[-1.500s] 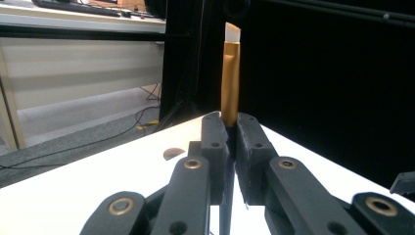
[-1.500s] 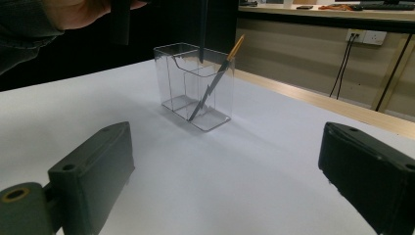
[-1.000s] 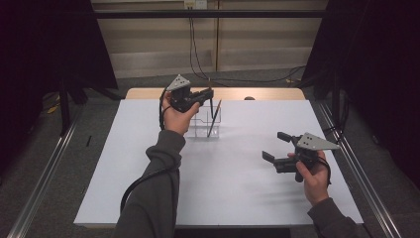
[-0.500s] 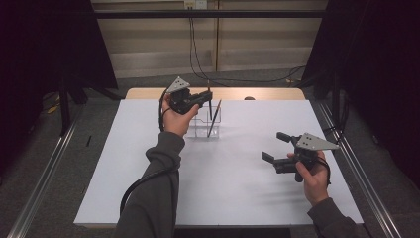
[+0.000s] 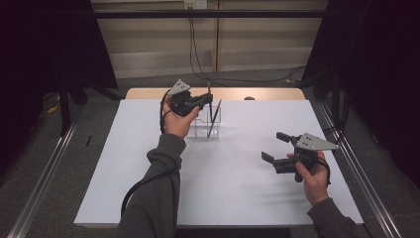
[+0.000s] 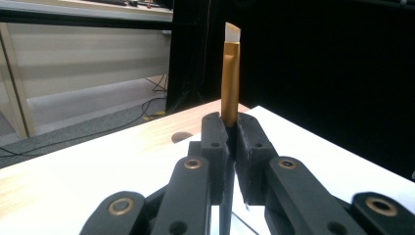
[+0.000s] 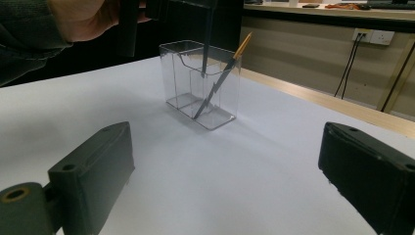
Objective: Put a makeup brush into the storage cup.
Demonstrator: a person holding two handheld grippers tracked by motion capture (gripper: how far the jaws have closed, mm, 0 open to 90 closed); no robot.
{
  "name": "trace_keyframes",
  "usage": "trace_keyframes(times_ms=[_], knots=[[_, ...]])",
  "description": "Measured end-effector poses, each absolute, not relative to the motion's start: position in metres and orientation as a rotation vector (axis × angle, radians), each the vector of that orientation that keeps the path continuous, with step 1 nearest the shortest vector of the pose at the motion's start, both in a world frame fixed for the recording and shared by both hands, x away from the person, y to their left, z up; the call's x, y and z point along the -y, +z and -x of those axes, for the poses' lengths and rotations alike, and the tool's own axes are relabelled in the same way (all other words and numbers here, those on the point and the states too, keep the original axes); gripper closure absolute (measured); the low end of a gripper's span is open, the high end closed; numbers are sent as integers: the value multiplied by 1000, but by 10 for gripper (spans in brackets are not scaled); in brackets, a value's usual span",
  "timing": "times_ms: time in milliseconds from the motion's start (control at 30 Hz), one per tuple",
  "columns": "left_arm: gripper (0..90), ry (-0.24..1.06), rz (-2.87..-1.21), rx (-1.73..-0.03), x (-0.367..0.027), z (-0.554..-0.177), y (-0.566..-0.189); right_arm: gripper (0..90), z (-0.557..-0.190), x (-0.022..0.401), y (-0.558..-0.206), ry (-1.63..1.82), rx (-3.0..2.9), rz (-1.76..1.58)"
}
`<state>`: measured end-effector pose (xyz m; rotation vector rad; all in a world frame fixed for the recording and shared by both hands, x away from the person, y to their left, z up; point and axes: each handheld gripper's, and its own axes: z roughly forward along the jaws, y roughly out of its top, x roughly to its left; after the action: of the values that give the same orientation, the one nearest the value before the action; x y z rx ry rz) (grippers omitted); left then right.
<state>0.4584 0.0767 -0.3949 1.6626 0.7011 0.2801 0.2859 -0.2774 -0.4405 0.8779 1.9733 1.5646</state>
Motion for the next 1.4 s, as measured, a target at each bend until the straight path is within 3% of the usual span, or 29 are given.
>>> trace_keyframes(times_ms=[1400], knots=[[834, 256, -1681, -708, -71, -456, -412, 57, -286, 274, -441, 1576, -1986, -858]])
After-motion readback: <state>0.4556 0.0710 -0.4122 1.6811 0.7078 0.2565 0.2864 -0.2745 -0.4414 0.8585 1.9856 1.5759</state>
